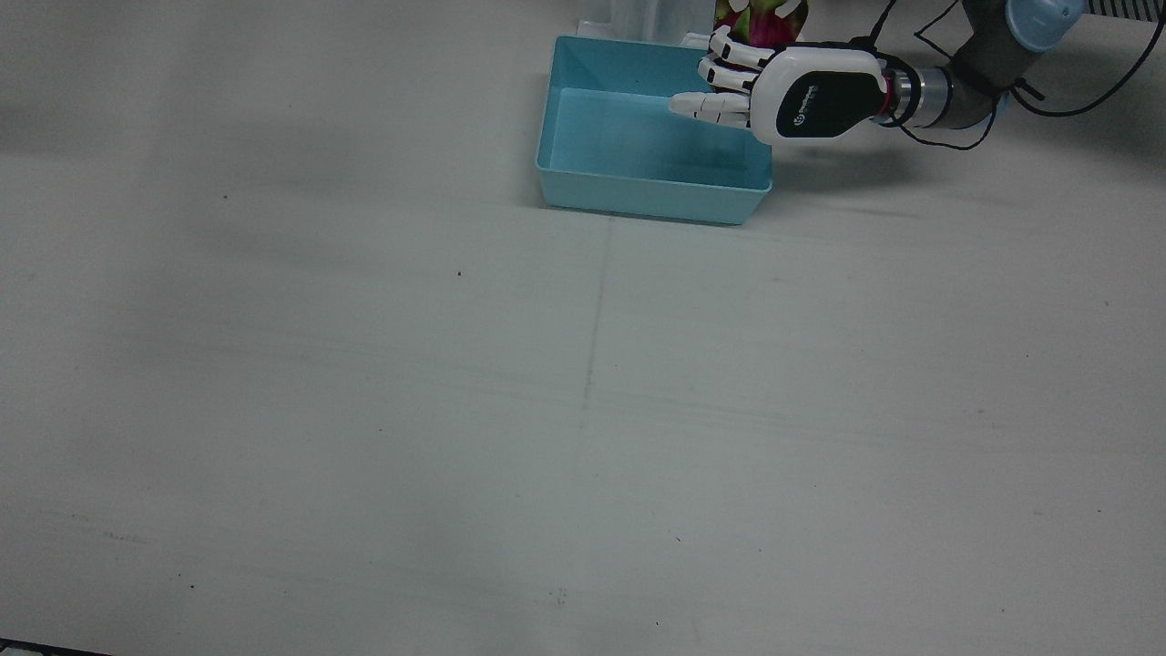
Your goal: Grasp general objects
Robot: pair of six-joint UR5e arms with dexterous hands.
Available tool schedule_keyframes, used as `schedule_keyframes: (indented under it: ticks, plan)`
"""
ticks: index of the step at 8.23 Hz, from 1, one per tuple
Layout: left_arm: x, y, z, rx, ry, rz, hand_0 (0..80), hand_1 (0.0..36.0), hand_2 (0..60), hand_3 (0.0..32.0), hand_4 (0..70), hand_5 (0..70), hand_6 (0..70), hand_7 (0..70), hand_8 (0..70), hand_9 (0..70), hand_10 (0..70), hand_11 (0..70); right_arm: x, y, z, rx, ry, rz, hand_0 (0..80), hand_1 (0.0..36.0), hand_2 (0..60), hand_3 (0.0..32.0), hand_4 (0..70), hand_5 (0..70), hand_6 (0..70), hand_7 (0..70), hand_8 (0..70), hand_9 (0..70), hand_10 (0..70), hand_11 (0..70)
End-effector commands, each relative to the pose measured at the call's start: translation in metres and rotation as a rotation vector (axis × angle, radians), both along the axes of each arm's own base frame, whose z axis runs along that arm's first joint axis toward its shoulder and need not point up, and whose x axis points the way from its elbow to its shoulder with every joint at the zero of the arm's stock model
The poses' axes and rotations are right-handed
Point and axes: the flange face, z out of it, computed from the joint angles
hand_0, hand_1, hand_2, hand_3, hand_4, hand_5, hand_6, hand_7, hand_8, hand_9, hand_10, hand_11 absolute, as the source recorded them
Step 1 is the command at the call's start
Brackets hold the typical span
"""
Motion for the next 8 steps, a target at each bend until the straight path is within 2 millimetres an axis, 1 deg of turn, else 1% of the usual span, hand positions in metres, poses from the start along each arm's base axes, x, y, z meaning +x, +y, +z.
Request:
schedule_keyframes:
  ticks: [1, 2, 3, 4, 5, 6, 7, 8]
  plan:
    - [0.0011, 0.0017, 0.0005, 0.000, -0.002, 0.004, 54.8, 15.1, 0.0, 0.0, 0.0, 70.0, 10.6, 25.0, 1.1, 3.6, 4.2, 8.3, 0.0000, 0.0000, 0.0000, 0.000, 0.000, 0.000, 0.0, 0.0, 0.0, 0.0, 0.0, 0.0, 0.0, 0.0, 0.0, 0.0, 0.0, 0.0]
    - [0.0015, 0.0024, 0.0007, 0.000, -0.004, 0.005, 54.3, 14.6, 0.0, 0.0, 0.0, 70.0, 9.5, 23.3, 0.9, 3.2, 3.4, 7.0, 0.0000, 0.0000, 0.0000, 0.000, 0.000, 0.000, 0.0, 0.0, 0.0, 0.0, 0.0, 0.0, 0.0, 0.0, 0.0, 0.0, 0.0, 0.0]
    - [0.0016, 0.0024, 0.0009, 0.000, -0.005, 0.005, 54.4, 14.9, 0.0, 0.0, 0.0, 70.0, 10.3, 25.3, 1.0, 3.6, 3.4, 7.1, 0.0000, 0.0000, 0.0000, 0.000, 0.000, 0.000, 0.0, 0.0, 0.0, 0.0, 0.0, 0.0, 0.0, 0.0, 0.0, 0.0, 0.0, 0.0]
    - [0.0019, 0.0030, 0.0009, 0.000, -0.006, 0.005, 54.1, 14.4, 0.0, 0.0, 0.0, 70.0, 10.6, 26.0, 1.1, 3.8, 3.4, 7.0, 0.0000, 0.0000, 0.0000, 0.000, 0.000, 0.000, 0.0, 0.0, 0.0, 0.0, 0.0, 0.0, 0.0, 0.0, 0.0, 0.0, 0.0, 0.0]
    - [0.0023, 0.0039, 0.0009, 0.004, -0.007, 0.004, 53.0, 13.0, 0.0, 0.0, 0.0, 70.0, 10.3, 25.2, 1.0, 3.6, 3.1, 6.5, 0.0000, 0.0000, 0.0000, 0.000, 0.000, 0.000, 0.0, 0.0, 0.0, 0.0, 0.0, 0.0, 0.0, 0.0, 0.0, 0.0, 0.0, 0.0]
    - [0.0034, 0.0050, 0.0002, 0.002, -0.005, 0.008, 50.3, 10.3, 0.0, 0.0, 0.0, 70.0, 8.4, 20.6, 0.6, 2.7, 1.2, 3.3, 0.0000, 0.0000, 0.0000, 0.000, 0.000, 0.000, 0.0, 0.0, 0.0, 0.0, 0.0, 0.0, 0.0, 0.0, 0.0, 0.0, 0.0, 0.0]
    - [0.0048, 0.0084, 0.0009, 0.001, -0.006, 0.017, 46.7, 6.5, 0.0, 0.0, 0.0, 70.0, 6.4, 15.6, 0.2, 1.7, 0.0, 0.1, 0.0000, 0.0000, 0.0000, 0.000, 0.000, 0.000, 0.0, 0.0, 0.0, 0.0, 0.0, 0.0, 0.0, 0.0, 0.0, 0.0, 0.0, 0.0]
    - [0.0062, 0.0110, 0.0007, -0.001, -0.003, 0.027, 43.9, 4.4, 0.0, 0.0, 0.0, 70.0, 4.2, 11.4, 0.0, 0.8, 0.0, 0.0, 0.0000, 0.0000, 0.0000, 0.000, 0.000, 0.000, 0.0, 0.0, 0.0, 0.0, 0.0, 0.0, 0.0, 0.0, 0.0, 0.0, 0.0, 0.0]
